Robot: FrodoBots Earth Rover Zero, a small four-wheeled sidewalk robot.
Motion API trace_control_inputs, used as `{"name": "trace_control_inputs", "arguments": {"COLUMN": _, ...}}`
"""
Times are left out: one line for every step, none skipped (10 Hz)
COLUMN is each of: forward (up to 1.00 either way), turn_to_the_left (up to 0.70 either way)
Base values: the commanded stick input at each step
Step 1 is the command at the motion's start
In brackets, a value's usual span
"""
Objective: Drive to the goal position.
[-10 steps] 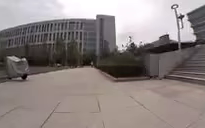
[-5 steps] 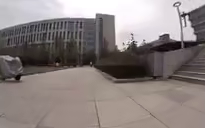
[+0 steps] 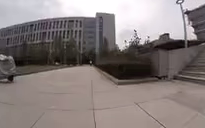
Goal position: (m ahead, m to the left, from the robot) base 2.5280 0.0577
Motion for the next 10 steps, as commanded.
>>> {"name": "trace_control_inputs", "arguments": {"forward": 0.7, "turn_to_the_left": -0.13}}
{"name": "trace_control_inputs", "arguments": {"forward": 0.7, "turn_to_the_left": -0.13}}
{"name": "trace_control_inputs", "arguments": {"forward": 0.69, "turn_to_the_left": -0.13}}
{"name": "trace_control_inputs", "arguments": {"forward": 0.67, "turn_to_the_left": -0.01}}
{"name": "trace_control_inputs", "arguments": {"forward": 0.69, "turn_to_the_left": 0.01}}
{"name": "trace_control_inputs", "arguments": {"forward": 0.7, "turn_to_the_left": 0.01}}
{"name": "trace_control_inputs", "arguments": {"forward": 0.7, "turn_to_the_left": 0.01}}
{"name": "trace_control_inputs", "arguments": {"forward": 0.7, "turn_to_the_left": 0.01}}
{"name": "trace_control_inputs", "arguments": {"forward": 0.7, "turn_to_the_left": 0.01}}
{"name": "trace_control_inputs", "arguments": {"forward": 0.7, "turn_to_the_left": 0.01}}
